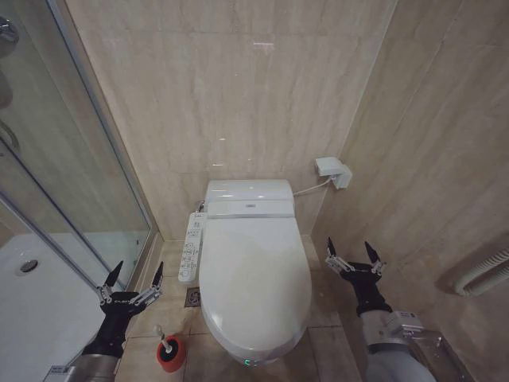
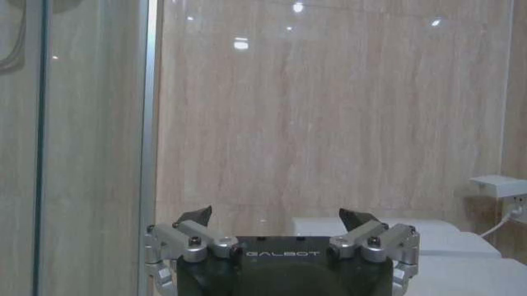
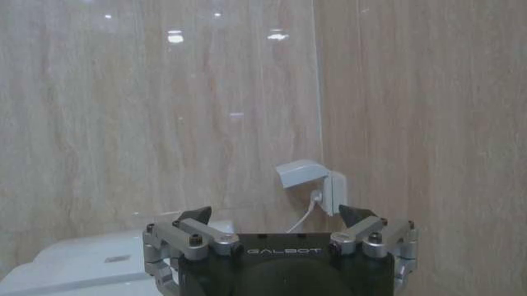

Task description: Open the toilet lid, clean the toilet bowl with a toilet brush, close the toilet lid, and flush.

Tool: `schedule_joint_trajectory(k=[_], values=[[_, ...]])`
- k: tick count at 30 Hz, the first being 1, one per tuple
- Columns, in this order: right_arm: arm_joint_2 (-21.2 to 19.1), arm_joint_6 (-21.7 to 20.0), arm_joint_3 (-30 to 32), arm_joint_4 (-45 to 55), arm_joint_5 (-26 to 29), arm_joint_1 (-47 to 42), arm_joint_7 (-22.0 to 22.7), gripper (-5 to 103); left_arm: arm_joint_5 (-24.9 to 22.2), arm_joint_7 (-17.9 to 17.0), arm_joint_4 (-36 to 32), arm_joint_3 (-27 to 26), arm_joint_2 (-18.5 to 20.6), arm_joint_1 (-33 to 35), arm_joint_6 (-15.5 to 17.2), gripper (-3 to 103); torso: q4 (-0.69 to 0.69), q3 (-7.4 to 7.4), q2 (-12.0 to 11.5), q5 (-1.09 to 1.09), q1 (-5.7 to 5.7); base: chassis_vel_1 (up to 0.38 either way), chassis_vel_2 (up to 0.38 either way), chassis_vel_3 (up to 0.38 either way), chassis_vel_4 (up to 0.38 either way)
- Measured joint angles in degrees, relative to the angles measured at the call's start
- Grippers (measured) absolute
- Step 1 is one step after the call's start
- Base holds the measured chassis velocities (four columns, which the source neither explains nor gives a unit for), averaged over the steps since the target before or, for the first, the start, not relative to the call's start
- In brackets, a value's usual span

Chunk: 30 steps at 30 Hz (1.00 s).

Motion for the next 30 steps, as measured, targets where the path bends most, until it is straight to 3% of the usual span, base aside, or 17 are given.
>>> schedule_joint_trajectory(k=[13,17,19,20,23,24,27,28,30], values=[[0.00,0.00,0.00,0.00,0.00,0.00,0.00,100,-0.06,-0.12,0.00,0.01,0.00,-0.36,0.64,100,0.01,0.00,0.00,0.00,0.00,0.000,0.000,0.000,0.000],[0.00,0.00,0.00,0.00,0.00,0.00,0.00,100,-0.62,-0.91,-0.31,0.18,-0.06,-2.51,4.26,100,0.00,0.00,0.00,0.00,0.00,0.000,0.000,0.000,0.000],[0.00,0.00,0.00,0.00,0.00,0.00,0.00,100,-1.38,-1.88,-0.83,0.43,-0.16,-5.23,8.92,100,0.00,0.00,0.00,0.00,0.00,0.000,0.000,0.000,0.000],[0.00,0.00,0.00,0.00,0.00,0.00,0.00,100,-1.38,-1.88,-0.83,0.43,-0.16,-5.23,8.92,100,0.00,0.00,0.00,0.00,0.00,0.000,0.000,0.000,0.000],[0.00,0.00,-0.01,-0.01,0.00,0.00,0.00,100,-2.56,-3.44,-1.61,0.82,-0.34,-9.46,16.23,100,0.00,0.00,0.00,0.00,0.00,0.000,0.000,0.000,0.000],[0.00,0.00,-0.01,-0.01,0.00,0.00,0.00,100,-2.56,-3.44,-1.61,0.82,-0.34,-9.46,16.23,100,0.00,0.00,0.00,0.00,0.00,0.000,0.000,0.000,0.000],[0.00,0.00,-0.01,-0.01,0.00,0.00,0.00,100,-3.50,-4.66,-2.22,1.11,-0.48,-12.83,22.00,100,0.00,0.00,0.00,0.00,0.00,0.000,0.000,0.000,0.000],[0.00,0.00,-0.01,-0.01,0.00,0.00,0.00,100,-3.50,-4.66,-2.22,1.11,-0.48,-12.83,22.00,100,0.00,0.00,0.00,0.00,0.00,0.000,0.000,0.000,0.000],[0.00,0.00,-0.01,0.00,0.00,0.00,0.00,100,-4.09,-5.44,-2.57,1.30,-0.56,-14.95,25.61,100,0.00,0.00,0.00,0.00,0.00,0.000,0.000,0.000,0.000]])
